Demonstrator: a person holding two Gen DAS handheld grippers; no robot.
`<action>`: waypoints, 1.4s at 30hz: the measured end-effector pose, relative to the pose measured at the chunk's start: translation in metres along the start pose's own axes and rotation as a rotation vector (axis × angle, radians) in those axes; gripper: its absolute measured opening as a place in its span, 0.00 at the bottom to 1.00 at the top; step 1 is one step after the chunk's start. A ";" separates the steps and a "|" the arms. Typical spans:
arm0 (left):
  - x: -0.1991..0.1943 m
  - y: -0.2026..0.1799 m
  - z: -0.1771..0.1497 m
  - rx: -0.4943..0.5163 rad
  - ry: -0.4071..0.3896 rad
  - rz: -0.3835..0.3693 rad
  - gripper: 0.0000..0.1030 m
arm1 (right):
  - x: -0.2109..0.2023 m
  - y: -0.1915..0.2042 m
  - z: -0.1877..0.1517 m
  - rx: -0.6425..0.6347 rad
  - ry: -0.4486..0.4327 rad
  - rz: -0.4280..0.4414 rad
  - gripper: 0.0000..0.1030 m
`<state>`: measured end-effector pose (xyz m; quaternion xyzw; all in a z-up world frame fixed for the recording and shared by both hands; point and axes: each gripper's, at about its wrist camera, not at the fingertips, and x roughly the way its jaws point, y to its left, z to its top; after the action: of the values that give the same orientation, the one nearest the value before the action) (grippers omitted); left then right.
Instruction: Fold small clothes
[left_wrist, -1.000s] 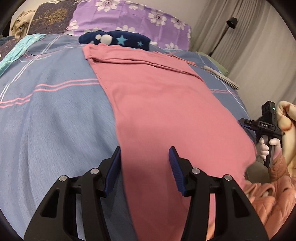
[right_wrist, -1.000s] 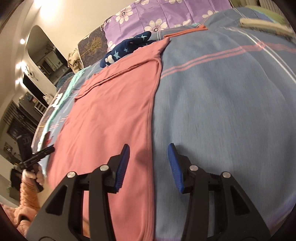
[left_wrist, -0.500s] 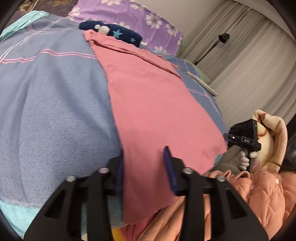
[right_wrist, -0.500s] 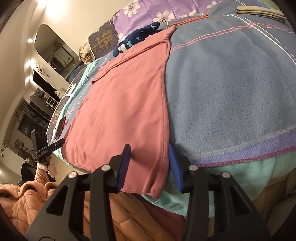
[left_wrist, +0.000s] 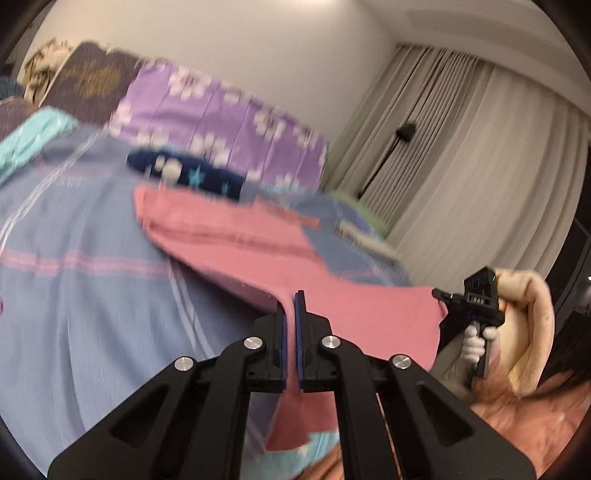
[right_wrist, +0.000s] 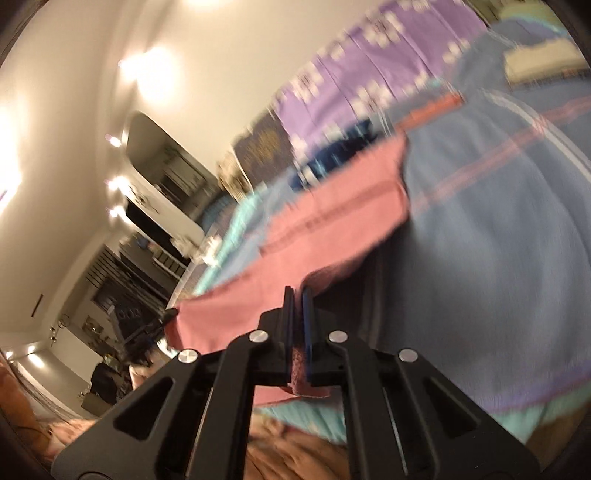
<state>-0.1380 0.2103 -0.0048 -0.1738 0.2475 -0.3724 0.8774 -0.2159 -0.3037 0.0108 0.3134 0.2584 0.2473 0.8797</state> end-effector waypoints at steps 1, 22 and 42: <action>0.001 -0.001 0.006 0.002 -0.022 -0.003 0.03 | 0.000 0.002 0.005 -0.007 -0.018 0.005 0.04; 0.124 0.067 0.164 -0.113 -0.097 0.141 0.02 | 0.159 -0.032 0.181 -0.102 -0.153 -0.200 0.04; 0.258 0.230 0.128 -0.296 0.170 0.326 0.11 | 0.316 -0.175 0.183 0.027 0.128 -0.375 0.10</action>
<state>0.2196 0.1867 -0.0916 -0.2260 0.3973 -0.1988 0.8669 0.1783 -0.3119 -0.0804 0.2551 0.3710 0.0951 0.8878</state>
